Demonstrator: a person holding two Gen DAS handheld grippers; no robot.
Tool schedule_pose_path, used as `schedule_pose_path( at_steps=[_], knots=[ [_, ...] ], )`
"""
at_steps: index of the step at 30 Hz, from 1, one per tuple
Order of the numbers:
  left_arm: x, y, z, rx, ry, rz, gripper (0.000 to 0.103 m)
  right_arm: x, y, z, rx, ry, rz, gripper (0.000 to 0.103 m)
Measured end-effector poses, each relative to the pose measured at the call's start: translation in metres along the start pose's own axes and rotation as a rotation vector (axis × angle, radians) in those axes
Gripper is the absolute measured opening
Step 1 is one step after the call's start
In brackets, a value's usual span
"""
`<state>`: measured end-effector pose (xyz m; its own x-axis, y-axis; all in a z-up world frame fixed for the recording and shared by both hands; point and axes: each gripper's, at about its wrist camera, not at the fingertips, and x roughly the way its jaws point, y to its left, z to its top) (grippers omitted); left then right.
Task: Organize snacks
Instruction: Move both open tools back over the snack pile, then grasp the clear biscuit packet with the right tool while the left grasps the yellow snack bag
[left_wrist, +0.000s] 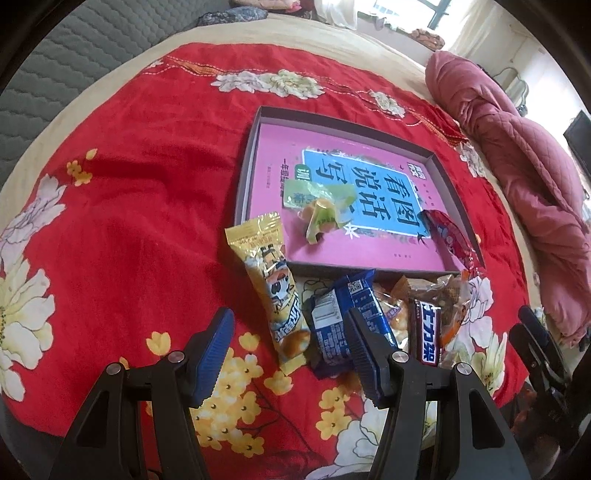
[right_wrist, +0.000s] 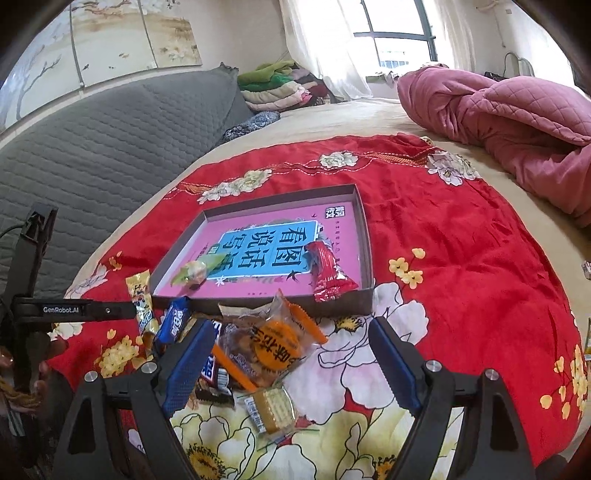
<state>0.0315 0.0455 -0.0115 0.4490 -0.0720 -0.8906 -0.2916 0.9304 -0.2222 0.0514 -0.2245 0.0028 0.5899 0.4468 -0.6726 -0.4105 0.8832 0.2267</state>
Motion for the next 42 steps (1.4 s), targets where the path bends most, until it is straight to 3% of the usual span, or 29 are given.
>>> schedule_pose_path(
  at_steps=[8,17,37,42],
  knots=[
    [0.002,0.004,-0.002,-0.010,0.001,-0.006,0.064,0.005,0.011,-0.008,-0.057,0.059,0.014,0.085],
    [0.011,0.006,-0.005,-0.014,0.023,-0.015,0.063,0.024,0.027,-0.024,-0.160,0.190,-0.021,0.085],
    [0.030,0.017,-0.007,-0.090,0.057,-0.048,0.064,0.046,0.018,-0.038,-0.129,0.311,-0.016,0.085],
    [0.035,0.019,-0.006,-0.106,0.062,-0.053,0.064,0.050,0.018,-0.040,-0.124,0.328,-0.020,0.079]
  ],
)
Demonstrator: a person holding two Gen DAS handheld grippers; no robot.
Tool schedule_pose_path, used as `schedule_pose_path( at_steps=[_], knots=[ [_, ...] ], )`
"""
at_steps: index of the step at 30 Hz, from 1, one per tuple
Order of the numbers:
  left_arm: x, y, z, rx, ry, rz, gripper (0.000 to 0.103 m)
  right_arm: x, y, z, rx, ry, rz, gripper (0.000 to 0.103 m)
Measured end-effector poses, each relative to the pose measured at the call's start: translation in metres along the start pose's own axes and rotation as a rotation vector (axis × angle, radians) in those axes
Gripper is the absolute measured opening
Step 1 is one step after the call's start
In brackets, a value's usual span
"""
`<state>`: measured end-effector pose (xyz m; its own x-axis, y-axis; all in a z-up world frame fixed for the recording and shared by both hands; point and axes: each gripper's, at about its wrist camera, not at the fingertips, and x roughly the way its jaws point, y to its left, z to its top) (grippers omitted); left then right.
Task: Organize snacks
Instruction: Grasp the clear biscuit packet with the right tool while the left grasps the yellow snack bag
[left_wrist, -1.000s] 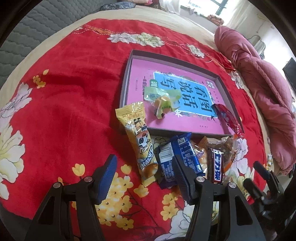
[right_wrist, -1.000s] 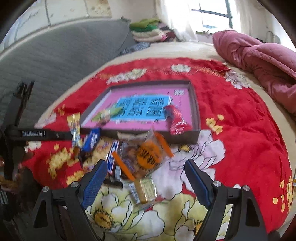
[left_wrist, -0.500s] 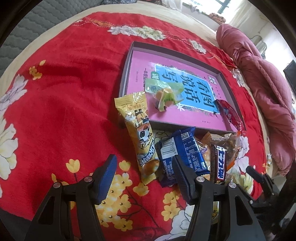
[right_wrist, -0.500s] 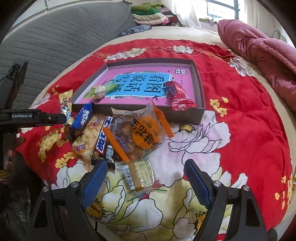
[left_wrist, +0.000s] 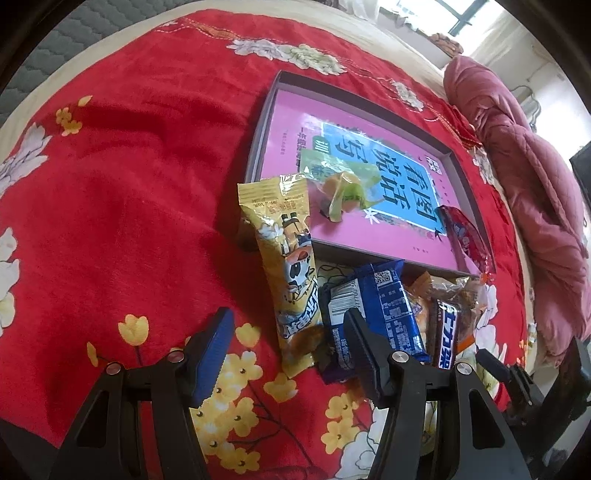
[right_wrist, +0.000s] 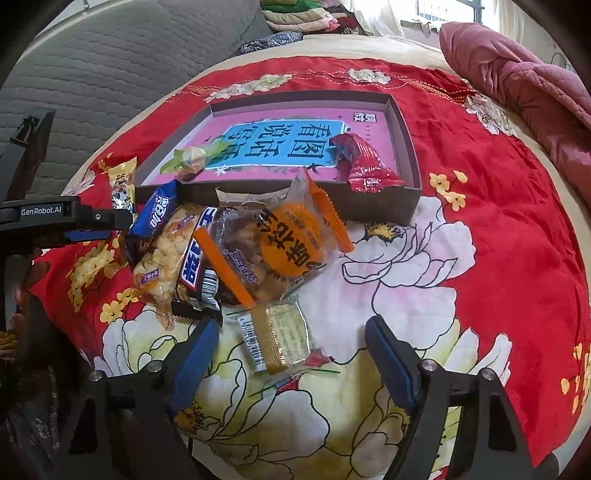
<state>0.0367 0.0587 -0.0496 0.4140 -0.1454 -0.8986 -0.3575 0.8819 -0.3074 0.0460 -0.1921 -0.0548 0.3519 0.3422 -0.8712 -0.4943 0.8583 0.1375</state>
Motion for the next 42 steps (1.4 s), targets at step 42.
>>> schedule_pose_path(
  at_steps=[42],
  knots=[
    [0.008,-0.002,0.003,0.021,-0.030,-0.066,0.026,-0.010,-0.020,0.004,0.094,-0.055,0.055,0.038]
  ],
)
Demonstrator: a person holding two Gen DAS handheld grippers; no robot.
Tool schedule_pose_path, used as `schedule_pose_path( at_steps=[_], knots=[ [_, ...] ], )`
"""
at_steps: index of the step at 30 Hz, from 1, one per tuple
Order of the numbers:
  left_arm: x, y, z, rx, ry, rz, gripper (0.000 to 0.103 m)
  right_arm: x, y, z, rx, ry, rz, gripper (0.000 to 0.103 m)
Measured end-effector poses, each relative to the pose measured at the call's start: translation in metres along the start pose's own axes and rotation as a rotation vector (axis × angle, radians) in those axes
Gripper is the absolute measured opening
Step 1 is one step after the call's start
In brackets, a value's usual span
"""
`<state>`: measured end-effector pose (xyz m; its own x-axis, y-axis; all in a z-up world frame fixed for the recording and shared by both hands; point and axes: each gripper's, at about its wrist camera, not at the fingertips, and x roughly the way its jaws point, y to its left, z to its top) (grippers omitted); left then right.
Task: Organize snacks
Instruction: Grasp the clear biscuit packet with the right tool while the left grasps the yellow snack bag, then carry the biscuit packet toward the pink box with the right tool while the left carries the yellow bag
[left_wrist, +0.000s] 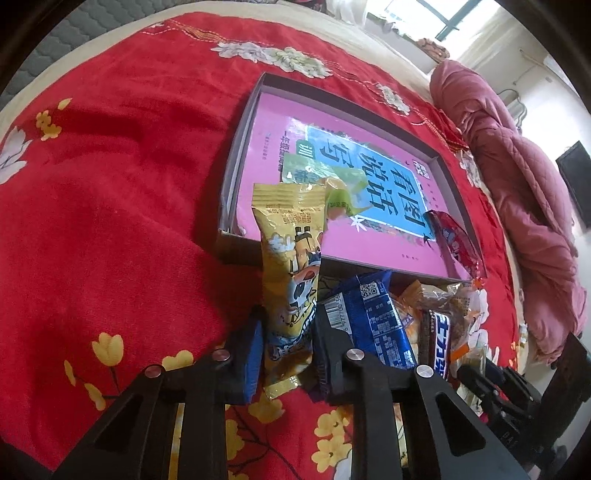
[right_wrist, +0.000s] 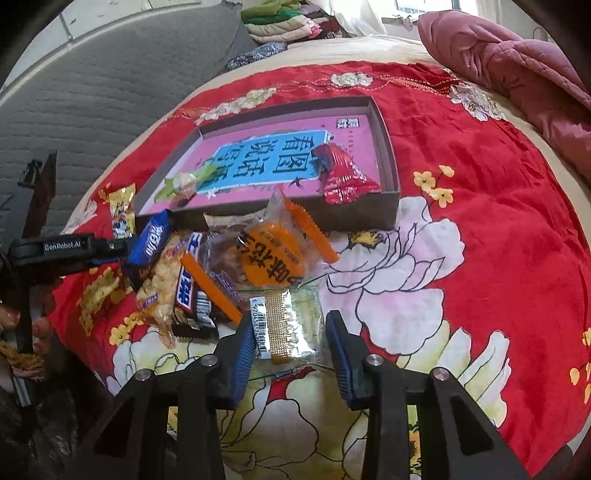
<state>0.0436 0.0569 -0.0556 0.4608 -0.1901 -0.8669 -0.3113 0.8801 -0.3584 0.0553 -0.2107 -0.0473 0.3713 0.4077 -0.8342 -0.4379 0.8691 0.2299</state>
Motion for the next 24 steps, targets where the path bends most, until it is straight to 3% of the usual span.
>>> schedule_pose_path(
  at_steps=[12,24],
  knots=[
    [-0.032,-0.015,0.003,0.071,-0.077,0.032,0.026,-0.016,0.005,0.005,-0.017,-0.091,0.038,0.038],
    [-0.055,-0.027,0.011,0.096,-0.144,0.016,0.026,-0.038,0.012,0.012,-0.058,-0.223,0.054,0.038]
  ],
)
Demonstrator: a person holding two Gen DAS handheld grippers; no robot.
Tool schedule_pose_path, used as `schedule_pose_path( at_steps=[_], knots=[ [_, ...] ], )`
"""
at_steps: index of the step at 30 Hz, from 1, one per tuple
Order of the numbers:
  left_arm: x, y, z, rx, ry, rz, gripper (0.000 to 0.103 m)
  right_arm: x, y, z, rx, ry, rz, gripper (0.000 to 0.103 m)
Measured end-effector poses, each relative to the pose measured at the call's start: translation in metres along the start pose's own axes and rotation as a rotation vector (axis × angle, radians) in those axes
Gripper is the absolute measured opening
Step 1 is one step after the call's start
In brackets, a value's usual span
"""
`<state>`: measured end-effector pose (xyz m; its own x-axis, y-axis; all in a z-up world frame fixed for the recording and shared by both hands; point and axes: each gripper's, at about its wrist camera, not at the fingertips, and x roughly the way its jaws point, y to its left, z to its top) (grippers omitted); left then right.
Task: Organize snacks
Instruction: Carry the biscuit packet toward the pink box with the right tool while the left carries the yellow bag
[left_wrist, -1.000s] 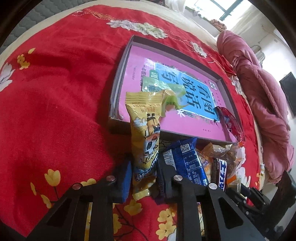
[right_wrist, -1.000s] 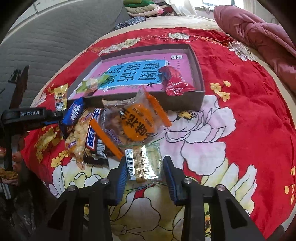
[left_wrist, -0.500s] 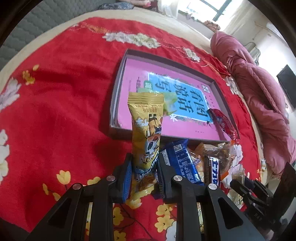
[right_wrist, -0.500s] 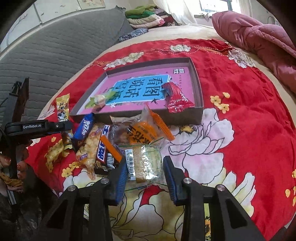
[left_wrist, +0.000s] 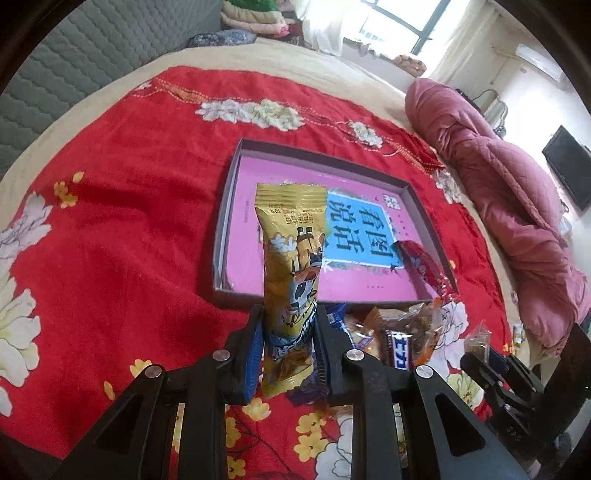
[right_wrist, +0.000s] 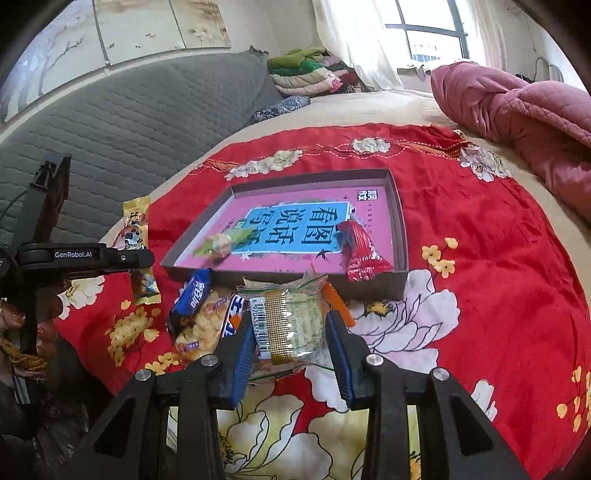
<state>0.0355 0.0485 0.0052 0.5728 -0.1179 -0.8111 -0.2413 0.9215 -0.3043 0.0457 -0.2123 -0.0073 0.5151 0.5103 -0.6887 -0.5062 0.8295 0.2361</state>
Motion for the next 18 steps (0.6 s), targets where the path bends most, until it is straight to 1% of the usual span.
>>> schedule_pose_path(
  at_steps=[12,18],
  knots=[
    [-0.004,-0.008,0.003,0.012,-0.024,-0.011,0.026,0.005,-0.016,0.006,0.053,-0.033,-0.036,0.038],
    [-0.002,-0.013,0.008,0.010,-0.030,-0.021,0.026,0.007,-0.017,0.009,0.048,-0.045,-0.045,0.038]
  ],
)
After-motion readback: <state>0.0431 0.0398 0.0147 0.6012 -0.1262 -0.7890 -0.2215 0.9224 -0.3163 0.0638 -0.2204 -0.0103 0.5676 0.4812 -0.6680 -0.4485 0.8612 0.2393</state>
